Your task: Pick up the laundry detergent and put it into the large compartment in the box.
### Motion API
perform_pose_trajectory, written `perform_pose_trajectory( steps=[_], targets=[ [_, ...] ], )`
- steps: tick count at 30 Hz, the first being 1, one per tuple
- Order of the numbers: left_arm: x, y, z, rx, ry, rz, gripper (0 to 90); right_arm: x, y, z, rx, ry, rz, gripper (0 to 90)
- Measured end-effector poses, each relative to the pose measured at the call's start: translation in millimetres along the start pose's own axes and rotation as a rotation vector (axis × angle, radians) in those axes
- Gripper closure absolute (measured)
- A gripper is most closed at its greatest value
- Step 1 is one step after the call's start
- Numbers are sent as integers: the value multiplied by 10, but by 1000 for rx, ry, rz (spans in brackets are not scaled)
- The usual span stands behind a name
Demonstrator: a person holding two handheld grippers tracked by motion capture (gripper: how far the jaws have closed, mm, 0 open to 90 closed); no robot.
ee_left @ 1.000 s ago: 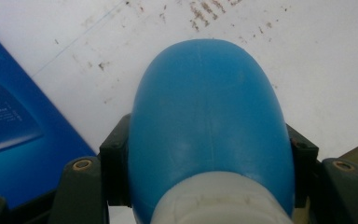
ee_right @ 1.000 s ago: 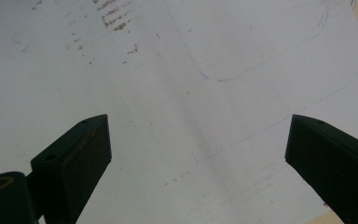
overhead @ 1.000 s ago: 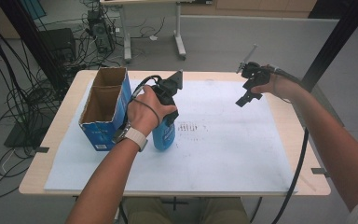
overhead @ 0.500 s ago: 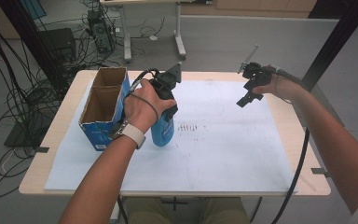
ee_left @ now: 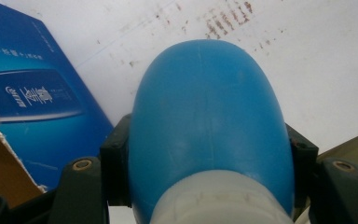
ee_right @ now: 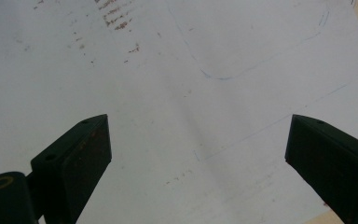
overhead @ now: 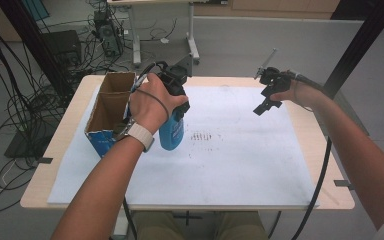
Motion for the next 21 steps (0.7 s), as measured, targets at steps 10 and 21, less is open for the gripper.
perform_pose_trajectory(
  steps=[10, 21],
  targets=[
    [11, 160, 3, 5, 16, -10, 377, -18, 24, -1, -5, 4, 8, 69],
    [18, 346, -10, 1, 37, -12, 376, -33, 45, -2, -4, -1, 15, 69]
  ],
)
Point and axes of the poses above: each handheld gripper's, and its own axes: y roughly backward along the jaws, x roughly out of its top, z roughly to its right, the point moved 9 cm from there along -y, roughly forward along the jaws, and after that the axes turned 10 degrees about -z, right-handed, at the moved point
